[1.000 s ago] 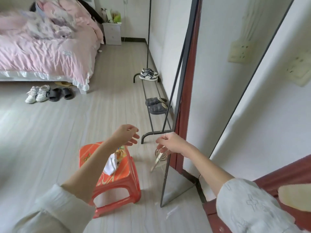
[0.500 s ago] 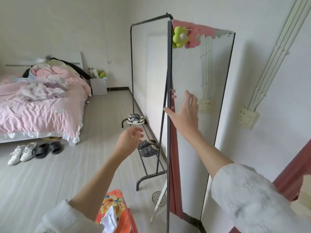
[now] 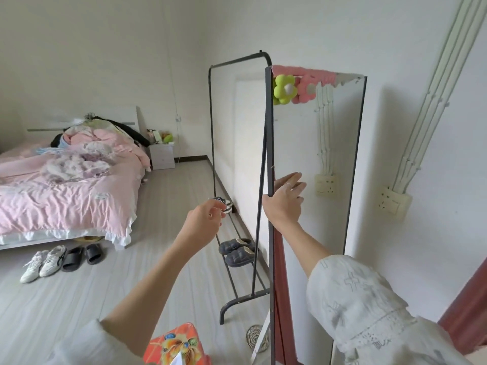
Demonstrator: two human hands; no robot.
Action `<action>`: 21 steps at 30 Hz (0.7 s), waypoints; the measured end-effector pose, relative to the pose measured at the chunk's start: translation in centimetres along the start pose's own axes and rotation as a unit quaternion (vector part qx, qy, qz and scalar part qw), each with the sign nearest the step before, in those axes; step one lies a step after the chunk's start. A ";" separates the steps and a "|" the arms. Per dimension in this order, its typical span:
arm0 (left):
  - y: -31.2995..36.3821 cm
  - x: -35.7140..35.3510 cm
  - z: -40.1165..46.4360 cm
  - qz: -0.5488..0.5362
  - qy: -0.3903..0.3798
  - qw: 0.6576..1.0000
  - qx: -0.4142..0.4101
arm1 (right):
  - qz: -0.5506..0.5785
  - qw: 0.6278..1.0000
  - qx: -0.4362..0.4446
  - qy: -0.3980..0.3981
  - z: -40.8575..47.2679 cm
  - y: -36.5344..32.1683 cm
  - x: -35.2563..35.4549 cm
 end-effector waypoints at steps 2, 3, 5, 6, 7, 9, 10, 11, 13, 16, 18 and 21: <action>0.2 -0.3 0.5 0.003 -0.003 1.000 -0.003 | -0.003 1.000 0.001 -0.005 -0.2 0.5 0.4; 0.3 -0.4 0.7 0.003 0.000 1.000 -0.005 | -0.002 1.000 0.005 -0.008 -0.5 0.8 0.7; 0.4 -0.8 1.0 -0.002 0.005 1.000 -0.003 | -0.001 1.000 0.024 -0.017 -1.3 1.2 1.3; 0.5 -1.2 1.0 -0.006 0.004 1.000 -0.001 | -0.005 0.999 0.033 -0.023 -1.7 1.5 1.8; 0.5 -1.7 1.0 -0.011 0.001 1.000 0.000 | -0.003 0.999 0.043 -0.029 -2.2 1.8 2.3; 0.9 -2.6 0.9 -0.019 -0.006 1.000 -0.004 | 0.020 0.997 0.057 -0.048 -3.1 2.5 3.5; 1.2 -3.1 0.8 -0.021 -0.012 1.000 -0.007 | 0.026 0.996 0.060 -0.055 -3.4 2.8 4.2; 1.8 -3.9 0.6 -0.025 -0.021 0.999 -0.012 | 0.032 0.996 0.062 -0.058 -3.7 3.5 5.2; 2.8 -4.8 0.5 -0.038 -0.031 0.999 -0.017 | 0.043 0.995 0.065 -0.068 -4.1 4.2 7.0; 4.4 -6.6 0.1 -0.051 -0.048 0.997 -0.023 | 0.068 0.991 0.068 -0.088 -4.5 5.6 9.7; 5.6 -8.1 -0.2 -0.054 -0.066 0.996 -0.033 | 0.080 0.990 0.062 -0.099 -4.6 7.2 11.6; 7.1 -10.1 -0.7 -0.055 -0.087 0.994 -0.046 | 0.080 0.990 0.030 -0.113 -5.1 10.0 14.2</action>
Point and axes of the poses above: each hand's wrist, its own z-axis towards the middle knuckle, its own x-axis out of the back of the hand, y = z × x, the point moved 9 cm from there along z, towards the middle knuckle, and after that the axes turned 5 degrees about y, right-handed, at the moved point
